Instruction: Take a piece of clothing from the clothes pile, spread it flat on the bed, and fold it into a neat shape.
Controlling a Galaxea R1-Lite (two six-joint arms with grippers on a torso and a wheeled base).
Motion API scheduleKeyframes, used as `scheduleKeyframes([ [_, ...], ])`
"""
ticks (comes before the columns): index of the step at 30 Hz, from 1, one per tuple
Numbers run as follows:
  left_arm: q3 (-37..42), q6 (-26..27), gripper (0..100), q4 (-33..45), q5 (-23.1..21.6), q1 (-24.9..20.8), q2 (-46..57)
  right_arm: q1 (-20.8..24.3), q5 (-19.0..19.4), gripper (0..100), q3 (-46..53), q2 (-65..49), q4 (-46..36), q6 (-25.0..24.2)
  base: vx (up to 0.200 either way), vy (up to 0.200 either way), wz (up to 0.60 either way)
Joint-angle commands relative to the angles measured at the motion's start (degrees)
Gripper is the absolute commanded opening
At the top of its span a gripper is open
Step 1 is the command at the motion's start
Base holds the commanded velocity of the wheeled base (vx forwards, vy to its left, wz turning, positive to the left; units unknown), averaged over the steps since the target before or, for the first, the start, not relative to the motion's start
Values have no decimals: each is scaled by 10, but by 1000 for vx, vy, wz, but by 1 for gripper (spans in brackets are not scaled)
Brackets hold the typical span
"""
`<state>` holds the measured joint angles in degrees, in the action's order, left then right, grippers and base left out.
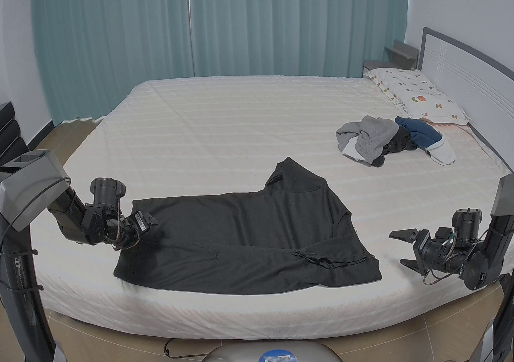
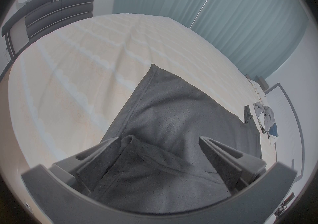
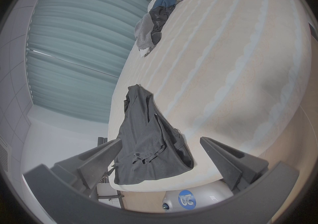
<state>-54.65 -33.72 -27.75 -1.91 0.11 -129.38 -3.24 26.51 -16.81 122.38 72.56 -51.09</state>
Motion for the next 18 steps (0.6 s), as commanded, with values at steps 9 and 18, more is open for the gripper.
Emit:
scheduleKeyframes([
  [9, 11, 1, 0, 5, 17, 2, 23, -8, -8, 100, -5, -15, 2, 10, 0, 0, 0],
  [18, 76, 14, 0, 3, 19, 8, 87, 27, -21, 100, -37, -14, -6, 51, 0, 0, 0],
])
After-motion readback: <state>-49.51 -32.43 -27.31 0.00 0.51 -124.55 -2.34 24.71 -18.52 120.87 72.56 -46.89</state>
